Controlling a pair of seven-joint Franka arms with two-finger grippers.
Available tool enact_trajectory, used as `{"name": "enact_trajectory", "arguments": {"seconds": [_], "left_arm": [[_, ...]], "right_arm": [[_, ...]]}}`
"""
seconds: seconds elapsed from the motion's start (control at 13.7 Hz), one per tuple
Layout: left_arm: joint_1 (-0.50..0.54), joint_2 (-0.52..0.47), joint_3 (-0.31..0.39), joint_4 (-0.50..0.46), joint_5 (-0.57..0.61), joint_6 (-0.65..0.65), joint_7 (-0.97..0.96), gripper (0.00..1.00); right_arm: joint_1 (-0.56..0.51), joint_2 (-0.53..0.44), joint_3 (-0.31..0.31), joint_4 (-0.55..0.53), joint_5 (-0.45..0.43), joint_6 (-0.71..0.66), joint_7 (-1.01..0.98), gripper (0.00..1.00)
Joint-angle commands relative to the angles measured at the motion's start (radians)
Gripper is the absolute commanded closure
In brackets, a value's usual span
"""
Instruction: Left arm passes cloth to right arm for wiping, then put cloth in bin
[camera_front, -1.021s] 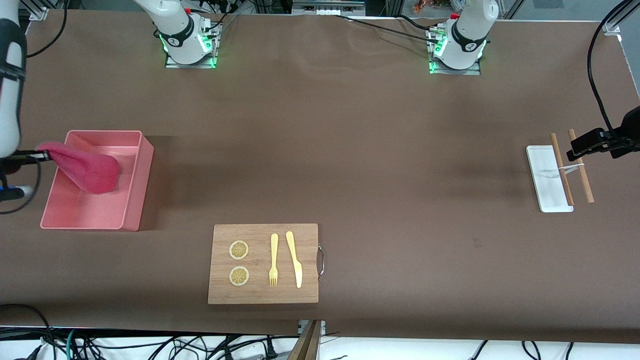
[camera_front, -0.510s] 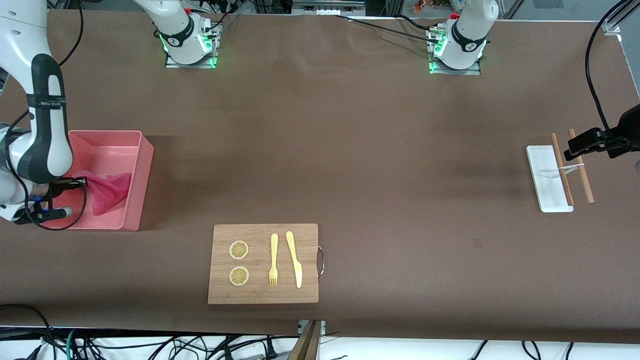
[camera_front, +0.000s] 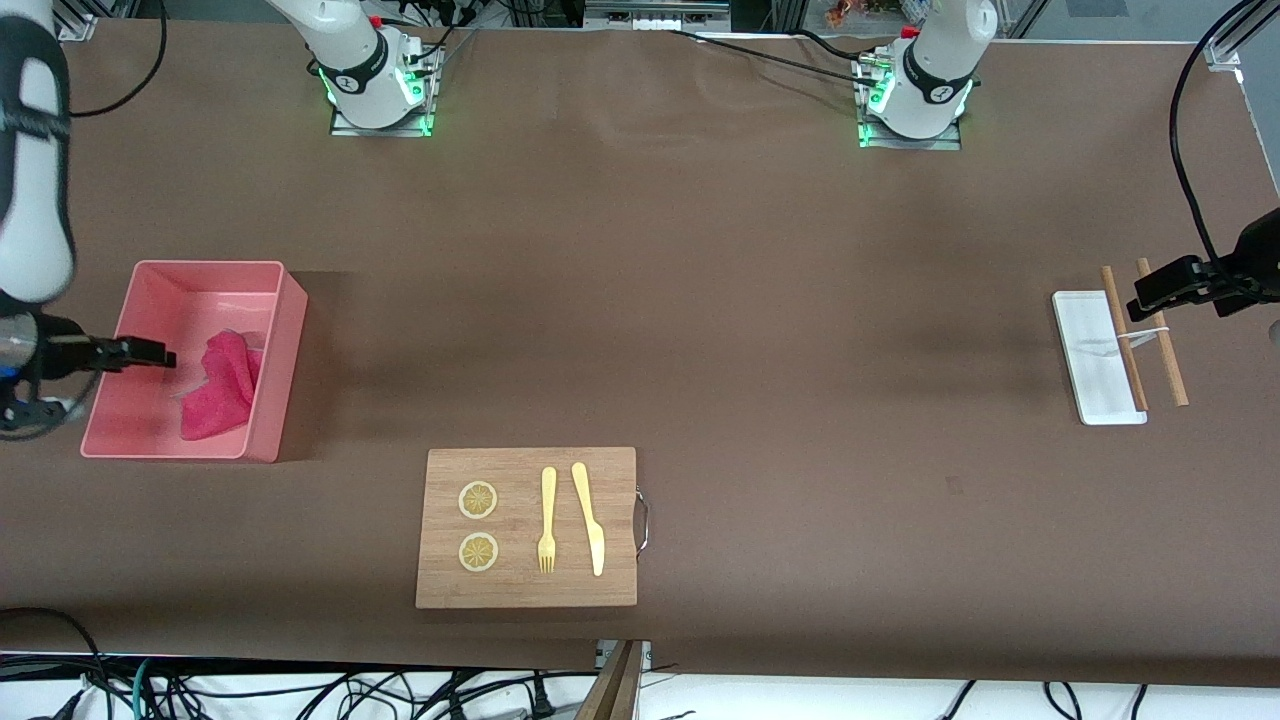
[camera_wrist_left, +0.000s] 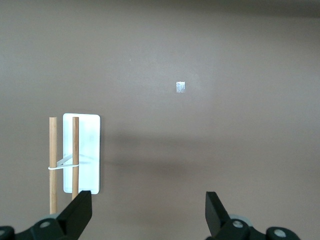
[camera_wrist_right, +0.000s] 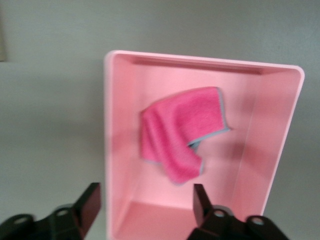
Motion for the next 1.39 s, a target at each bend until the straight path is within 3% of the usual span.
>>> {"name": "enact_trajectory", "arguments": {"seconds": [0.0, 0.29, 0.51, 1.09, 1.31], "left_arm": [[-0.004, 0.003, 0.000, 0.011, -0.001, -0.010, 0.012, 0.00], [-0.002, 0.003, 0.000, 0.008, -0.002, -0.013, 0.012, 0.00], [-0.007, 0.008, -0.003, 0.009, -0.001, -0.010, 0.012, 0.00], [-0.008, 0.009, -0.003, 0.005, 0.001, -0.011, 0.012, 0.00], [-0.010, 0.011, -0.003, 0.008, 0.001, -0.011, 0.012, 0.00]], "right_arm": [[-0.004, -0.134, 0.040, -0.037, -0.012, -0.079, 0.013, 0.00], [-0.004, -0.254, 0.095, -0.033, -0.099, -0.085, 0.010, 0.00], [-0.005, -0.317, 0.135, -0.016, -0.108, -0.129, 0.013, 0.00], [-0.005, -0.325, 0.227, 0.013, -0.118, -0.233, 0.334, 0.00], [-0.004, -0.314, 0.229, 0.019, -0.139, -0.237, 0.343, 0.00]]}}
